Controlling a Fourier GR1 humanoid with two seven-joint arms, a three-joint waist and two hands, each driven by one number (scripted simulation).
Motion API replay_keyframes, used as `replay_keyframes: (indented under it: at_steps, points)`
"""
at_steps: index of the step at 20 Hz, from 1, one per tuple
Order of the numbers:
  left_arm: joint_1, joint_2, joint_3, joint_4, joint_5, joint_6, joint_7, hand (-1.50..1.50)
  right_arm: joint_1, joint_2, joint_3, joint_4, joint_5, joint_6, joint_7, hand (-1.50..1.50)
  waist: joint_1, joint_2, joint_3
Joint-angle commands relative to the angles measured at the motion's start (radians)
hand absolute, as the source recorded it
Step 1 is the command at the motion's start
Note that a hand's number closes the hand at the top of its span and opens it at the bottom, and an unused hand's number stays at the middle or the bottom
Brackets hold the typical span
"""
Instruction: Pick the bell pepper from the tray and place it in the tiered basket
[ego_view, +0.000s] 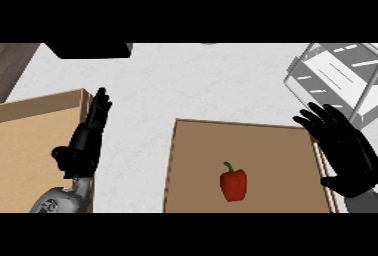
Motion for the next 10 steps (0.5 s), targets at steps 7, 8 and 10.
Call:
replay_keyframes:
  at_steps: [7, 8, 10]
  points:
    - [-0.007, 0.002, 0.006, 0.003, -0.017, 0.005, 0.021, 0.00, 0.003, -0.404, -0.122, -0.281, 0.333, 0.161, 0.021, -1.50, -0.014, -0.014, -0.006]
    - [0.025, -0.007, -0.008, 0.018, -0.030, 0.010, -0.015, 0.00, 0.028, -0.434, -0.125, -0.324, 0.414, 0.183, 0.004, -1.50, -0.028, -0.016, -0.007]
    - [0.002, -0.011, -0.005, 0.021, -0.031, 0.014, 0.004, 0.00, -0.002, -0.476, -0.116, -0.427, 0.509, 0.151, 0.044, -1.50, -0.025, -0.016, -0.007]
